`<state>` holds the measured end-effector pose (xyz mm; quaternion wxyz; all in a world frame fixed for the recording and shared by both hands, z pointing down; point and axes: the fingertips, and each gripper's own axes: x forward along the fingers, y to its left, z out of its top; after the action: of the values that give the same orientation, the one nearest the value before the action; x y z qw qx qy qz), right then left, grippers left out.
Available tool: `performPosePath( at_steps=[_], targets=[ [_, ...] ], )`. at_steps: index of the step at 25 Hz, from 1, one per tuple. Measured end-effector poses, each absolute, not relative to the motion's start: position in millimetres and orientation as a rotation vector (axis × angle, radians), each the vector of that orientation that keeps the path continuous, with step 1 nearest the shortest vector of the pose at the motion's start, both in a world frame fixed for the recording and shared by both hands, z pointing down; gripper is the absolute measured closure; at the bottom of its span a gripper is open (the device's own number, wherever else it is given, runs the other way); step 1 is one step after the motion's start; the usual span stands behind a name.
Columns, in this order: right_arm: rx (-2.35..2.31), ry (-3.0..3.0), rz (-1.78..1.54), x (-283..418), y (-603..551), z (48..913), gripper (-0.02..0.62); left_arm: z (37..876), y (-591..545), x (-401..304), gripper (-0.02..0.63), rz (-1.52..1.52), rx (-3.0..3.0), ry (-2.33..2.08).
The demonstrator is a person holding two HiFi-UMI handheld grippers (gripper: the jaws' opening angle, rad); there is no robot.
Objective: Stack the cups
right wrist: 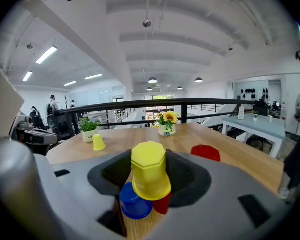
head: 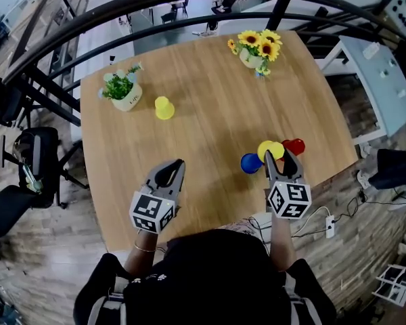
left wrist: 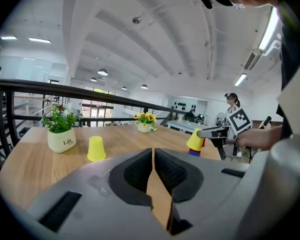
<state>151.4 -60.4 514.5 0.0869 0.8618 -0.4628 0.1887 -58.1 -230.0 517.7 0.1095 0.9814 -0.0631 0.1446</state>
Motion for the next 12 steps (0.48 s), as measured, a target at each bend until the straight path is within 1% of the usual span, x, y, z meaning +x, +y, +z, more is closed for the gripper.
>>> performPosePath(
  at_steps=[6,11,12],
  targets=[
    [2.513,-1.352,0.578,153.3,-58.6,525.7,0.377,522.8,-231.1,-61.4,0.581,0.454,2.877,-0.201],
    [2.556,-1.349,0.599,156.0,-55.4,530.2,0.368,518.6,-232.3,-58.8,0.581,0.434,2.882,-0.2],
    [2.552,-1.343,0.593,155.8,-54.5,530.6,0.36,517.9,-231.8,-58.6,0.581,0.434,2.883,-0.198]
  ],
)
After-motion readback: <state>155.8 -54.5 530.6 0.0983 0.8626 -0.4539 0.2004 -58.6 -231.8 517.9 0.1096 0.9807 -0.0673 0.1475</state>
